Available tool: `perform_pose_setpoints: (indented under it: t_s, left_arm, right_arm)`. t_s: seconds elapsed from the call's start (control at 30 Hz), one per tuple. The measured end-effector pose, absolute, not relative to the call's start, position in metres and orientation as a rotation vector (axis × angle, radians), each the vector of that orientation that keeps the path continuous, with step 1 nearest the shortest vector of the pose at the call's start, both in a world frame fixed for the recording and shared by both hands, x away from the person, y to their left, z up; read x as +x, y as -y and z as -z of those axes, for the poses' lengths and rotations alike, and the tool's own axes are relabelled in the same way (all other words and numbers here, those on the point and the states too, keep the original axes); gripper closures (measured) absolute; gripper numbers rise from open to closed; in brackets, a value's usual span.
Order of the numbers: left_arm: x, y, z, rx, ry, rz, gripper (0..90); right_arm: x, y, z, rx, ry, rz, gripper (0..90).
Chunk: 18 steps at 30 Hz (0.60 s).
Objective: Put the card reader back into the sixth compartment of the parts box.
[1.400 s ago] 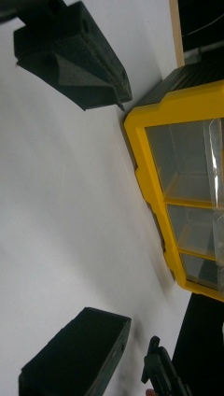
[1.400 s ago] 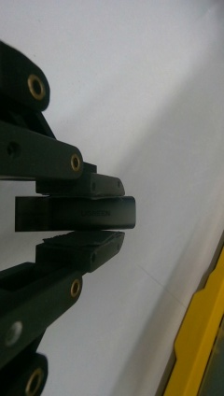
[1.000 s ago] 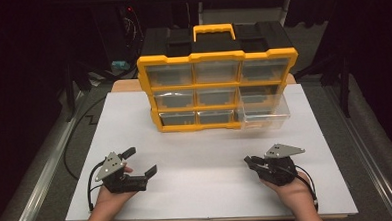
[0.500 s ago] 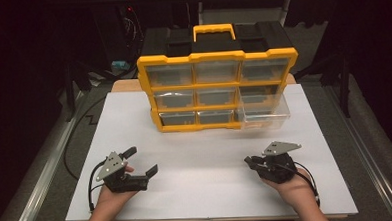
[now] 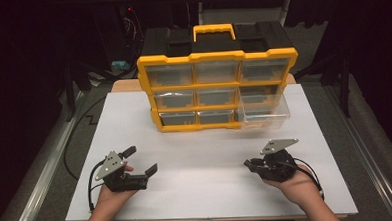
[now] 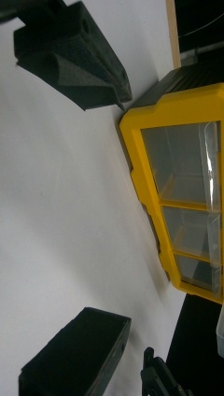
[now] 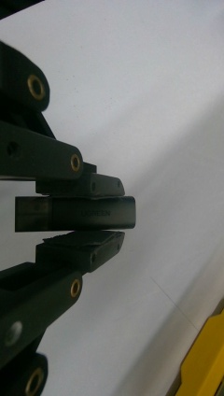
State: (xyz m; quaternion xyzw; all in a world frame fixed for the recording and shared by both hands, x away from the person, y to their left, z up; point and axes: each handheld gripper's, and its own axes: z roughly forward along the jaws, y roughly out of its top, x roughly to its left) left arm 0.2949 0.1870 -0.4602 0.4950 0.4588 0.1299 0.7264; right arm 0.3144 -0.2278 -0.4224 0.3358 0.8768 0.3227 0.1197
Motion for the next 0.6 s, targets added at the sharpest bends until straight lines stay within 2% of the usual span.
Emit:
perform_pose_setpoints:
  t_s: [0.6]
  left_arm:
    - [0.2943, -0.1848, 0.4613, 1.103, -1.006, -0.28, 0.2]
  right_arm:
    - [0.3211, 0.234, 0.4233, 0.964, -2.676, -0.803, 74.2]
